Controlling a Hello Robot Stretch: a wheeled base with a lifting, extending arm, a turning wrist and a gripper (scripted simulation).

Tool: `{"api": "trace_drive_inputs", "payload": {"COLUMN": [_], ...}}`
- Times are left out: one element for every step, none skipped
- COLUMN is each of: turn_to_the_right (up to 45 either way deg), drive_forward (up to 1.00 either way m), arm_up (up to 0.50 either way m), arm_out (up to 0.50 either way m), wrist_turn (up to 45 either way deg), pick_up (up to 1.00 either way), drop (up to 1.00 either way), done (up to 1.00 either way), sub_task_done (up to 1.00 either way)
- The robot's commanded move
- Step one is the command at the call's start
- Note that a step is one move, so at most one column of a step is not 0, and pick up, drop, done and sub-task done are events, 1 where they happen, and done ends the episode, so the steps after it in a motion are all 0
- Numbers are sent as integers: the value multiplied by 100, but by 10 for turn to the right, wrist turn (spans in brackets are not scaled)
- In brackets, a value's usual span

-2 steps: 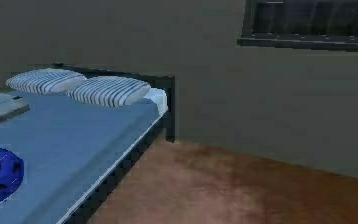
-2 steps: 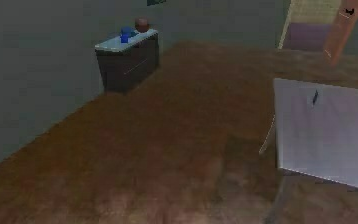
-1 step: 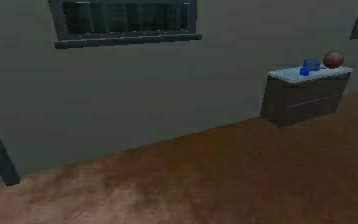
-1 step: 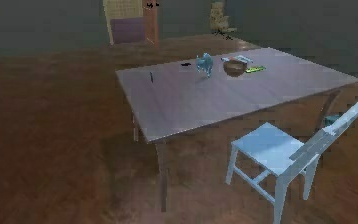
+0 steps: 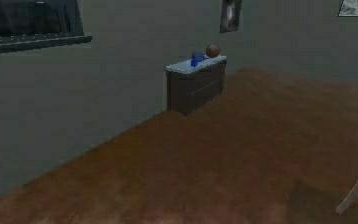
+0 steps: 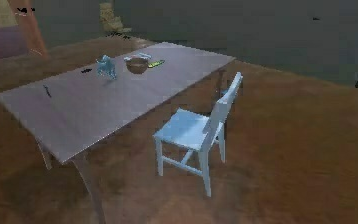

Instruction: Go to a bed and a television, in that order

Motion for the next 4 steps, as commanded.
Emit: {"api": "trace_drive_inputs", "payload": {"turn_to_the_right": [0, 360, 0, 0], "drive_forward": [60, 0, 100, 50], "arm_up": [0, 0, 0, 0], "arm_out": [0, 0, 0, 0], "wrist_turn": [0, 0, 0, 0], "pick_up": [0, 0, 0, 0], "drop": [0, 0, 0, 0], "done": [0, 0, 0, 0], "sub_task_done": [0, 0, 0, 0]}}
